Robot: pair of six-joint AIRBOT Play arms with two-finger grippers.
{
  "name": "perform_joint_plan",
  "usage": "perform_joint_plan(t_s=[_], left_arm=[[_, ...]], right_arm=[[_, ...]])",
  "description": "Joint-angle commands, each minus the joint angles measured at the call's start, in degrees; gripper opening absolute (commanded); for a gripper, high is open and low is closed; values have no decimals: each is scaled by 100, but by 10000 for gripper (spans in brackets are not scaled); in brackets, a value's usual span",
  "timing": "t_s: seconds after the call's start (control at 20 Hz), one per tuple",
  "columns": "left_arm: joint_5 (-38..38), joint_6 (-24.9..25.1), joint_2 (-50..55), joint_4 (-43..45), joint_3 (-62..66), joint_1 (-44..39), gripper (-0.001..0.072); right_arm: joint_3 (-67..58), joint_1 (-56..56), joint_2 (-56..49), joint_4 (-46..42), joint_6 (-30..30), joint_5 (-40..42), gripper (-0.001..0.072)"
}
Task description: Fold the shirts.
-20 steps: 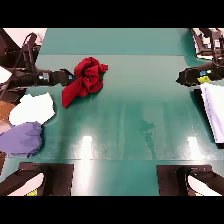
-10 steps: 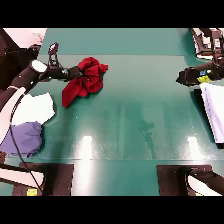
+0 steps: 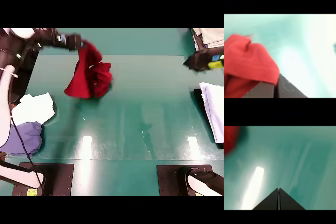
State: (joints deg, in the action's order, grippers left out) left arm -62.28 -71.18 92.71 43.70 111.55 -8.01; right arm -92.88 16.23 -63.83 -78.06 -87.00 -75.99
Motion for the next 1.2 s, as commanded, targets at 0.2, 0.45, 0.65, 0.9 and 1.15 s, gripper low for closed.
perform_joint_plan(t_s=[0.2, 0.45, 0.65, 0.9, 1.15], left_arm=[[-817, 726, -1604, -1119, 964, -1051, 20], [-1325, 496, -2050, 984, 531, -1075, 20], [-1521, -48, -2094, 2579, -1233, -1073, 21], [-1001, -313, -2081, 2765, -2863, -212, 20], [-986, -461, -2081, 2761, -2959, 592, 21]], right_arm=[[-1325, -4, 0, -619, 0, 372, 15], [-1322, -4, 4, -601, 0, 299, 16], [-625, -2, 0, -472, 0, -26, 33], [955, -2, -199, 219, 70, 111, 392], [1668, 0, -1484, 1034, 763, 1104, 592]])
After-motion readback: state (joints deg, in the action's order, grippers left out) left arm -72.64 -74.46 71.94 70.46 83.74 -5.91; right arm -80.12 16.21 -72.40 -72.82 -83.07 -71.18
